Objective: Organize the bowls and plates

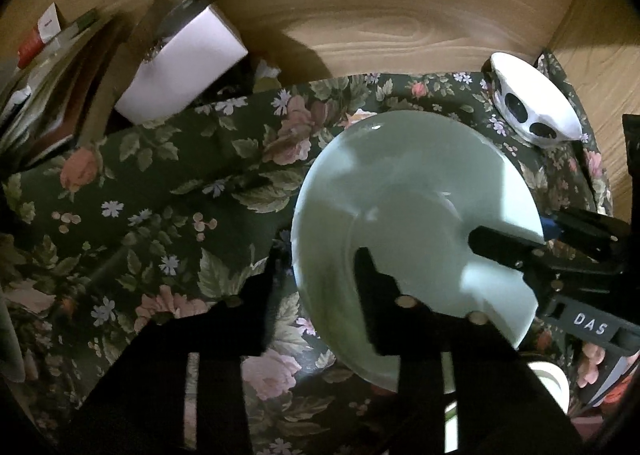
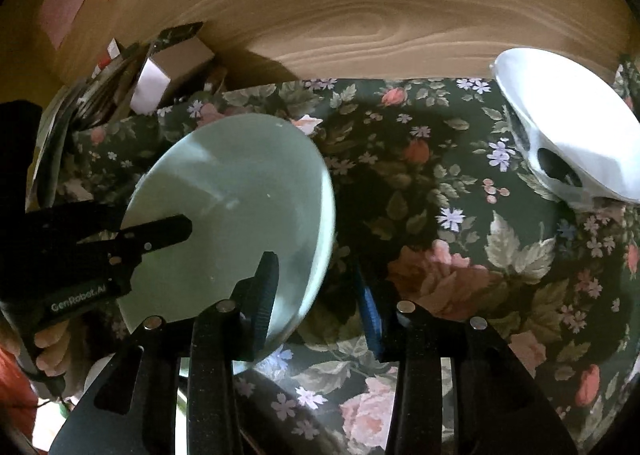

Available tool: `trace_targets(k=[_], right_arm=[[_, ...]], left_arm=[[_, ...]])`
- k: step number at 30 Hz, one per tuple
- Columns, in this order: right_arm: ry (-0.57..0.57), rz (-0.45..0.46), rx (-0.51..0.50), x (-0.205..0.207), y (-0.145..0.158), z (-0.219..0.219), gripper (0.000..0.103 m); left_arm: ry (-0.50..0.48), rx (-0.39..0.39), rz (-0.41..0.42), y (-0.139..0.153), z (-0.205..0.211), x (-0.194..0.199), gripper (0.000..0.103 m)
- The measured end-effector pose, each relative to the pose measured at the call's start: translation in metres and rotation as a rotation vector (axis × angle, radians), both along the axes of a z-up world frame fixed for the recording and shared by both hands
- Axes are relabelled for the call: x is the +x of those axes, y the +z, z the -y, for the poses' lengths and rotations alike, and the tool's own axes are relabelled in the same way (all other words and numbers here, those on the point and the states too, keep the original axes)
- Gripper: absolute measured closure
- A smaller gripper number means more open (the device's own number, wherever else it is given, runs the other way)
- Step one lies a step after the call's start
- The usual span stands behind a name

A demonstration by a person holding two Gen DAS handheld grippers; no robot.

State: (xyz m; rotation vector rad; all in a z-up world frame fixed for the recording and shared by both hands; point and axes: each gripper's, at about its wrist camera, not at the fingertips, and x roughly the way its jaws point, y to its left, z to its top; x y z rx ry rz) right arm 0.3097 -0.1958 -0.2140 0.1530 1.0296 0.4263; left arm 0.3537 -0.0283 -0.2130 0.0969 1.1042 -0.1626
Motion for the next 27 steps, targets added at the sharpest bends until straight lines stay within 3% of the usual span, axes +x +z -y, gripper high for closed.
trace_targets(k=[2, 9, 27], right_arm=[[0.030, 0.002, 0.004, 0.000, 0.001, -0.006, 0.083], [0.011, 0.024, 0.005, -0.008, 0.007, -0.013, 0.084], [-0.005, 0.189, 0.022, -0.063, 0.078, -0.015, 0.084]], left_arm=[[-0.007, -0.004, -0.003, -0.001, 0.002, 0.000, 0.081], [-0.017, 0.001, 0.002, 0.000, 0.008, -0.004, 0.084], [-0.025, -0.043, 0.186, 0.070, -0.002, -0.072, 0.084]])
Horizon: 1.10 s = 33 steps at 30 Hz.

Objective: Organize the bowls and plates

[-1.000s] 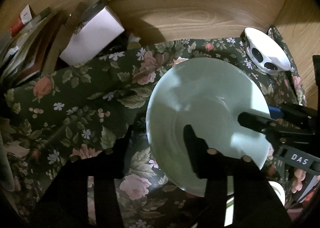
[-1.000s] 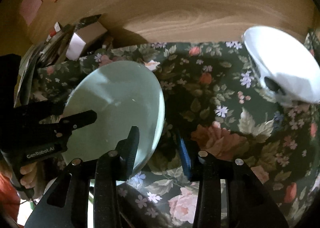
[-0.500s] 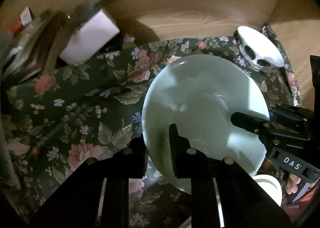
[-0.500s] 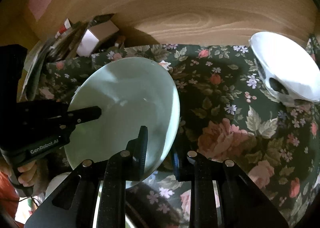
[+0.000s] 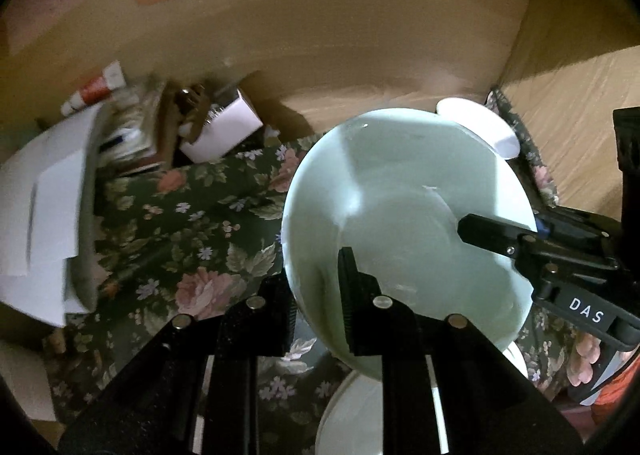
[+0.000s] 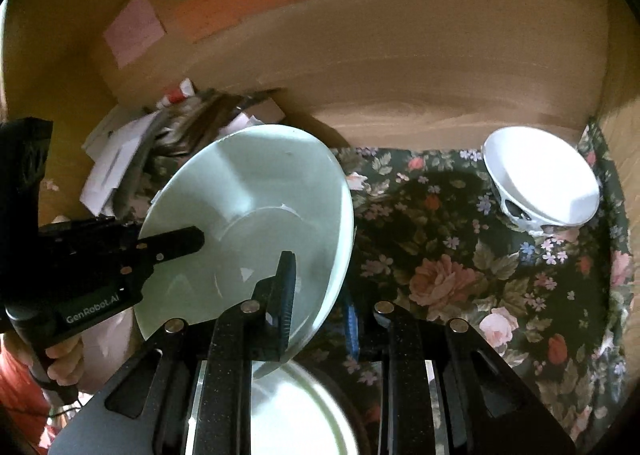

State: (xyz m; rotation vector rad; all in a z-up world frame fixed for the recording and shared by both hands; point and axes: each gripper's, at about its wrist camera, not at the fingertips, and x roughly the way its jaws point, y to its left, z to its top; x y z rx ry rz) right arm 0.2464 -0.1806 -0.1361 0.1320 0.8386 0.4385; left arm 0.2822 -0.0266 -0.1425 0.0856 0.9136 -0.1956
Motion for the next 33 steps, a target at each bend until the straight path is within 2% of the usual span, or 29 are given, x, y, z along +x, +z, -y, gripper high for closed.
trace_targets(k=[17, 33], right_arm=[[0.043, 0.075, -0.019, -0.054, 0.024, -0.037, 0.084], [0.123, 0.080, -0.016, -0.088, 0.023, -0.090, 0.084]], left_arm=[[0.047, -0.040, 0.088, 0.033, -0.036, -0.074, 0.084], [0.120, -0.059, 0.104, 0.033, -0.091, -0.132, 0.084]])
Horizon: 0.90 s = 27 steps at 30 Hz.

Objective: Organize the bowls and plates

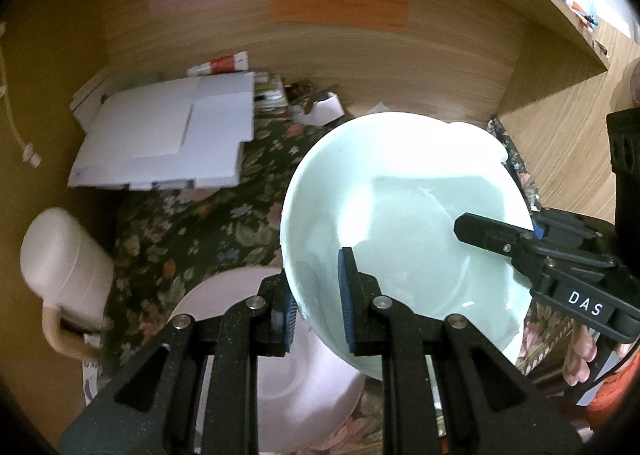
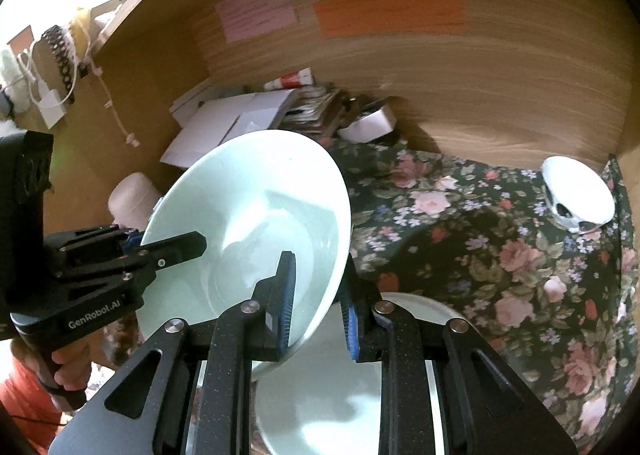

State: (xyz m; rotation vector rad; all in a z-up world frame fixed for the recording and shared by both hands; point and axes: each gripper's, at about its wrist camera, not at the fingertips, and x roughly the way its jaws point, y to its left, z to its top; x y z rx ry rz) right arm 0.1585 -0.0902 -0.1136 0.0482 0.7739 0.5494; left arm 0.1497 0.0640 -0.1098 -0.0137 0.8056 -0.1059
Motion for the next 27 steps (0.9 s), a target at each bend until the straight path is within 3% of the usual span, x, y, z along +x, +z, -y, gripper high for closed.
trace_targets(k=[27], right_arm=[[0.165, -0.153, -0.027, -0.003, -0.063, -0.082, 0.084]], left_arm=[[0.163, -0.044, -0.101, -0.053, -0.079, -0.046, 0.084]])
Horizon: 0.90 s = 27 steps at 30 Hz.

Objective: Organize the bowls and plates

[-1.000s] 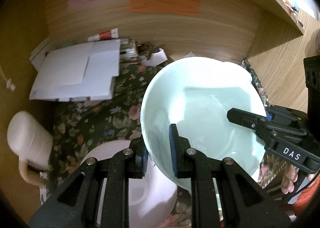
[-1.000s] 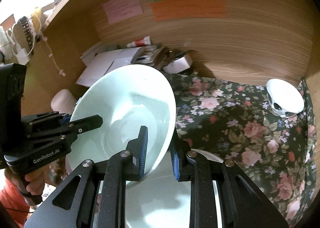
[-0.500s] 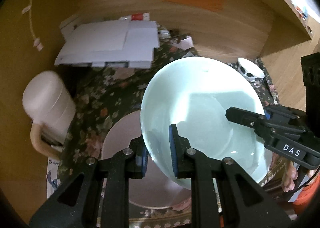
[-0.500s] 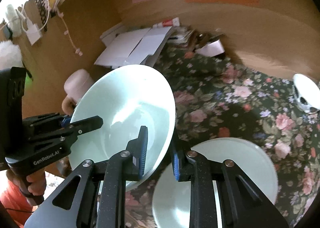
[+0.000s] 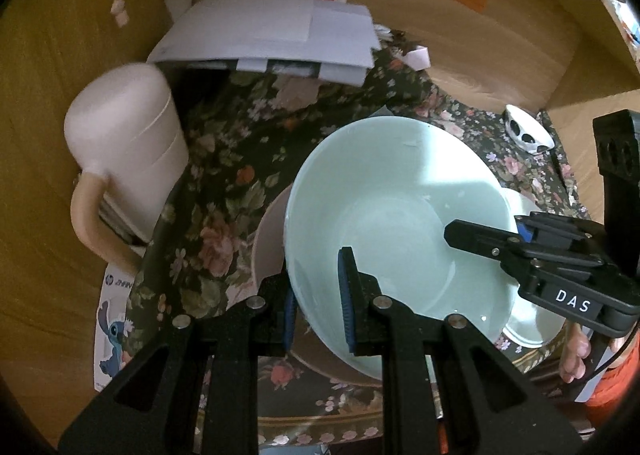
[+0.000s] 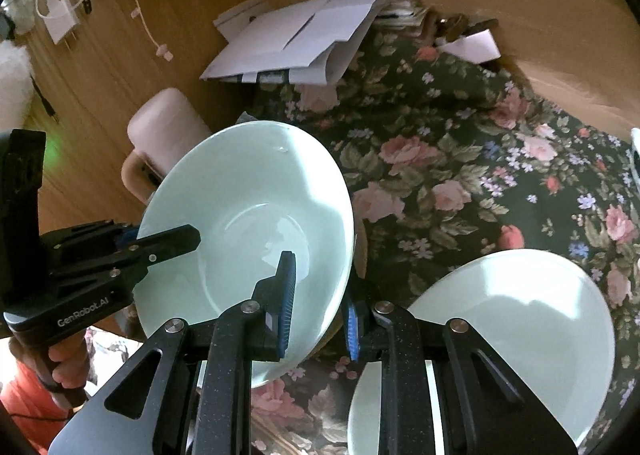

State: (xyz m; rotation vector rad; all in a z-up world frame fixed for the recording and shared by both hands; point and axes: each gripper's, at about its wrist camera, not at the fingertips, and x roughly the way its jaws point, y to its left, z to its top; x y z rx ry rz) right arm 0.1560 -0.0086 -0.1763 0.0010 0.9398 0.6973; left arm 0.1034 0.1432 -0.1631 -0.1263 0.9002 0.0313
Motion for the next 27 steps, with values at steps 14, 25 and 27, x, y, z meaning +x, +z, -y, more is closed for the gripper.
trace_targets(k=[14, 25, 27], right_arm=[[0.000, 0.028, -0.037, 0.002, -0.002, -0.004, 0.081], [-0.001, 0.126, -0.100, -0.007, 0.013, -0.003, 0.075], [0.015, 0.126, -0.099, -0.006, 0.014, -0.003, 0.075]], left_arm=[[0.020, -0.007, 0.004, -0.011, -0.013, -0.004, 0.085], [0.012, -0.021, -0.001, -0.015, -0.012, -0.004, 0.085], [0.014, -0.026, 0.001, -0.014, -0.013, -0.004, 0.085]])
